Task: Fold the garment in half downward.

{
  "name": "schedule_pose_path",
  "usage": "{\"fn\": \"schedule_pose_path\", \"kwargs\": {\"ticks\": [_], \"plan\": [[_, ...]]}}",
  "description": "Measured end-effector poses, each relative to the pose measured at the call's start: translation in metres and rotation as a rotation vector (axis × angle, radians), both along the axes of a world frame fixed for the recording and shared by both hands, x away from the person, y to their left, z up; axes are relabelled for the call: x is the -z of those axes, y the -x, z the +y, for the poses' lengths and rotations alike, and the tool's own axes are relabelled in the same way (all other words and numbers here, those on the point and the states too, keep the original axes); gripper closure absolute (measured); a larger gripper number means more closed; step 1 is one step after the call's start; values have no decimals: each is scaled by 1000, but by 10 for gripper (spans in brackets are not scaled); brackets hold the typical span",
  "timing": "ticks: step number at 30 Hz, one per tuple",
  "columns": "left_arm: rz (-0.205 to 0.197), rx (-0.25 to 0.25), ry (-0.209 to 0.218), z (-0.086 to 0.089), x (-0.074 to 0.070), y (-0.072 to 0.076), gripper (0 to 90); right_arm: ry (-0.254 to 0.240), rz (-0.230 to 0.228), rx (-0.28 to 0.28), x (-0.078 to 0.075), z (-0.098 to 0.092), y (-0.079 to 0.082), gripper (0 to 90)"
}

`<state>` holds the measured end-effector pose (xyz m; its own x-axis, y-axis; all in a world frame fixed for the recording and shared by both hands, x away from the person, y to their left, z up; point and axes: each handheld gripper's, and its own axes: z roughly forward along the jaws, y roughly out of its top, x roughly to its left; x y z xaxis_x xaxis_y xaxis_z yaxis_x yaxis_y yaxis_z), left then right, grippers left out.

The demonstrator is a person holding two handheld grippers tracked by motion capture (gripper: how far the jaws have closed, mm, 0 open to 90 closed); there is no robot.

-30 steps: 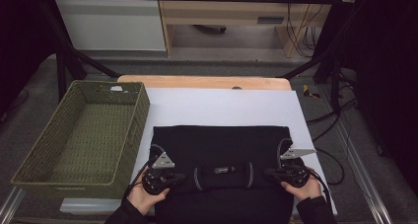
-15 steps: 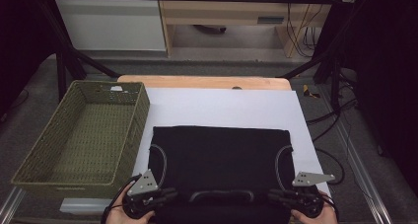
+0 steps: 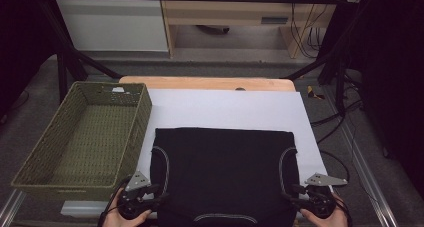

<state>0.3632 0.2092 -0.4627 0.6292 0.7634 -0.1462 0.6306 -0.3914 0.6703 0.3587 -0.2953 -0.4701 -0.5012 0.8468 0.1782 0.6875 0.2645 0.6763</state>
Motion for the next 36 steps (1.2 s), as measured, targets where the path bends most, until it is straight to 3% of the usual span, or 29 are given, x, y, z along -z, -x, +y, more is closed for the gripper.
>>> {"fn": "schedule_pose_path", "kwargs": {"ticks": [2, 3, 6, 7, 10, 13, 15, 18, 20, 21, 22, 23, 24, 25, 26, 28, 30, 32, 36], "plan": [[34, -9, -9, -2, 4, -1, 577, -25, 14, -17, 2, -2, 1, 543], [50, -17, -6, -2, 5, -1, 577, -25, 14, -17, 2, -2, 1, 543], [57, -13, -23, -5, 4, 2, 687, -13, 26, -54, 3, 2, 2, 626], [61, -7, -24, -5, 4, 2, 743, -26, 56, -59, 2, 3, 1, 730], [68, -2, -10, -4, 3, 3, 784, -43, 70, -68, 1, 3, 1, 807], [67, 7, 14, 4, -6, 4, 792, -49, 61, -60, -3, 0, 3, 817], [63, 16, 54, 14, -17, 7, 796, -82, 37, -57, -15, -9, 10, 819], [73, 28, 89, 24, -28, 15, 796, -101, 34, -64, -23, -14, 16, 818], [75, 48, 70, 25, -28, 19, 794, -108, 38, -74, -27, -16, 21, 813], [46, 53, 43, 21, -23, 20, 762, -92, 70, -88, -23, -14, 23, 764], [46, 53, 43, 21, -23, 20, 714, -92, 70, -88, -23, -14, 23, 764], [39, 50, 31, 17, -18, 17, 671, -59, 81, -84, -15, -10, 22, 657], [39, 50, 31, 17, -18, 17, 637, -59, 81, -84, -15, -10, 22, 657], [27, 45, 35, 15, -17, 14, 584, -45, 52, -72, -10, -8, 20, 518], [17, 35, 42, 14, -17, 12, 540, -40, 32, -65, -9, -7, 18, 474], [-20, 42, 56, 11, -18, 7, 505, -41, 20, -55, -9, -7, 16, 458], [-55, 36, 54, 7, -19, 1, 389, -56, -27, -41, -11, -6, 8, 347], [-81, 43, 78, 3, -19, -5, 331, -65, -62, -36, -11, -6, 1, 289], [-121, 63, 106, -4, -19, -21, 268, -66, -88, -32, -10, -5, -11, 210]]}}
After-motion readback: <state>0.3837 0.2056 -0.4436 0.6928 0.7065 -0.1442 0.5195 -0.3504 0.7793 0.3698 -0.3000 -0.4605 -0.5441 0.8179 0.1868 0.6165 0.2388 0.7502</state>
